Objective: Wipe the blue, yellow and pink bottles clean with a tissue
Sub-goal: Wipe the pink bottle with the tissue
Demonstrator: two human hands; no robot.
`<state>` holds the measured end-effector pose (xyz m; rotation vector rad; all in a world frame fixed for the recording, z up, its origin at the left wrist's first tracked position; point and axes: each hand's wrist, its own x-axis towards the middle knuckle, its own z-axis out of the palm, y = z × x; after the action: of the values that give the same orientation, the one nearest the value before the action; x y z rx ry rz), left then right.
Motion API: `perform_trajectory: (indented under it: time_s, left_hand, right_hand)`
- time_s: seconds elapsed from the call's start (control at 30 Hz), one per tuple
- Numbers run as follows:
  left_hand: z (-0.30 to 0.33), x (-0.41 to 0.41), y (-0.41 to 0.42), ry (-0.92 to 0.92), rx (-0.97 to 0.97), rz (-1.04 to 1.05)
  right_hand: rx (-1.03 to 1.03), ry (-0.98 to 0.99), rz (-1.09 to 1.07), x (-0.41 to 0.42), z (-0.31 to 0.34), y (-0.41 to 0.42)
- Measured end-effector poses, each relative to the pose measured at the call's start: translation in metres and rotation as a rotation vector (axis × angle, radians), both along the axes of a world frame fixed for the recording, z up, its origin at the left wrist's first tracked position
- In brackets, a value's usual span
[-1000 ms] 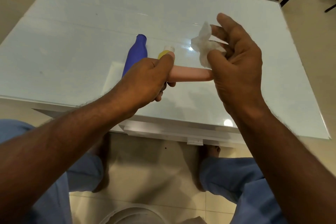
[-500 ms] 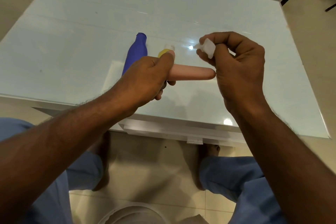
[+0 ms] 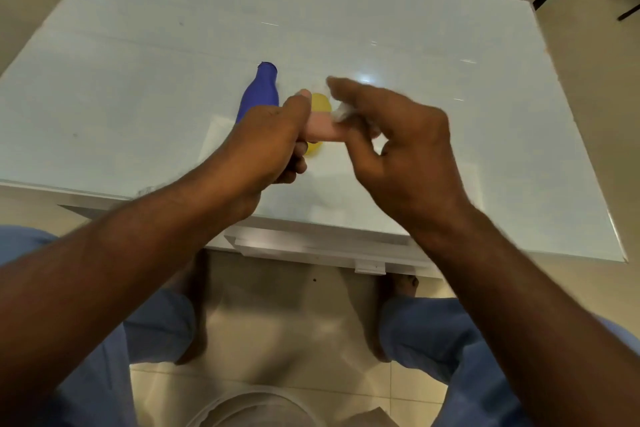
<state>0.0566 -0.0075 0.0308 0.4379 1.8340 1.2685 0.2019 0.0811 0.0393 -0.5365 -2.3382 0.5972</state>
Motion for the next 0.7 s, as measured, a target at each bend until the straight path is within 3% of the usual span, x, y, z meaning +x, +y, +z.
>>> perform_trajectory:
  time_s: [0.1, 0.2, 0.3, 0.5, 0.63, 0.7]
  left_hand:
    - [-0.002, 0.008, 0.000, -0.061, 0.026, 0.009]
    - [0.006, 0.007, 0.001, -0.061, 0.075, 0.041]
    - [0.014, 0.004, 0.002, -0.109, 0.116, 0.035]
    - [0.017, 0.015, -0.003, -0.130, 0.130, -0.068]
    - [0.021, 0.018, -0.006, -0.010, 0.122, -0.154]
    - [0.021, 0.019, -0.006, -0.030, 0.135, -0.123]
  right_hand:
    - [0.149, -0.081, 0.129, -0.003, -0.004, -0.008]
    - [0.211, -0.102, -0.063, 0.002, -0.003, 0.016]
    - [0.145, -0.029, -0.204, 0.011, 0.002, 0.040]
    - [0.174, -0.031, 0.018, 0.001, -0.002, 0.006]
    - [0.056, 0.085, -0.145, 0.004, 0.005, 0.030]
    - [0.027, 0.097, -0.108, 0.003, 0.006, 0.020]
